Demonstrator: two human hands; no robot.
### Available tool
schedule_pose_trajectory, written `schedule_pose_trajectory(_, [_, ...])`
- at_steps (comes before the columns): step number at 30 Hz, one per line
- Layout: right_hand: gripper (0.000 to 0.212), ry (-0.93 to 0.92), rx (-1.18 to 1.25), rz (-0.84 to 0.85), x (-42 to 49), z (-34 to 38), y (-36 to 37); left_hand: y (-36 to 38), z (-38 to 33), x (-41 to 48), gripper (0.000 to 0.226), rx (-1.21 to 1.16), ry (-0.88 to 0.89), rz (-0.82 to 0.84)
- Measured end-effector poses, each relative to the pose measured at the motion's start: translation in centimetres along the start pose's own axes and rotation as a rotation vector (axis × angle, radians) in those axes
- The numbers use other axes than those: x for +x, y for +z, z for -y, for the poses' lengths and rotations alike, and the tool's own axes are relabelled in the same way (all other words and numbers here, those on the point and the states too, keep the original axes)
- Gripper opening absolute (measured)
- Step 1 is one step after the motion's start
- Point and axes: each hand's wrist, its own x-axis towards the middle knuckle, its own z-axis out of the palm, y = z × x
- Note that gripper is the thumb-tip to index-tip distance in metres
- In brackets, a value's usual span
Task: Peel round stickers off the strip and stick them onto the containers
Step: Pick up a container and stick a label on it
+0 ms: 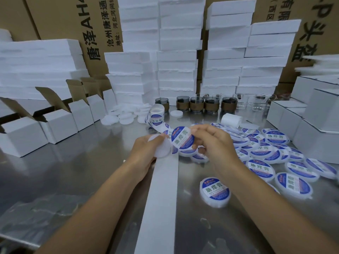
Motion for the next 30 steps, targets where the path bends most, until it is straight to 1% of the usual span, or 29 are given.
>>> schedule_pose_trajectory(2, [0.027,0.05,0.087,-0.018,0.1,0.1,0.0,0.1,-0.4,-0.1,0.014,-0.015,0.042,-0.068])
schedule_pose_trajectory(4, [0.023,0.06,0.169,0.003,0.1,0.1,0.1,0.0,-0.9,-0.2,0.015,-0.074,0.107,-0.132])
schedule_pose_trajectory(5, [0.021,0.053,0.198,0.025,0.0,0.1,0.2,0.0,-1.1,-0.2,0.015,-0.103,0.151,-0.134])
schedule_pose_trajectory(7, [0.018,0.035,0.216,0.071,-0.2,0.1,0.4,0.0,-1.3,-0.5,0.017,-0.137,0.234,-0.076])
schedule_pose_trajectory(9, [0.013,0.025,0.209,0.102,-0.4,0.0,0.7,0.2,-1.1,-0.7,0.021,-0.16,0.261,0.022])
schedule_pose_trajectory(12, [0.006,0.013,0.164,0.127,-0.5,-0.2,1.0,0.5,-0.9,-0.9,0.022,-0.178,0.218,0.172])
schedule_pose_trajectory(15, [0.006,0.021,0.149,0.099,-0.4,-0.6,1.0,0.6,-0.9,-0.9,0.026,-0.206,0.159,0.285])
schedule_pose_trajectory(19, [0.009,0.049,0.169,0.07,-0.3,-0.8,1.0,0.7,-1.0,-0.9,0.053,-0.343,-0.016,0.404])
schedule_pose_trajectory(22, [0.011,0.076,0.152,0.046,-0.4,-0.8,1.0,0.8,-1.1,-0.9,0.061,-0.373,-0.066,0.438])
schedule_pose_trajectory(30, [0.011,0.111,0.133,0.008,-0.5,-0.9,1.2,1.0,-0.8,-0.8,0.062,-0.317,-0.075,0.456])
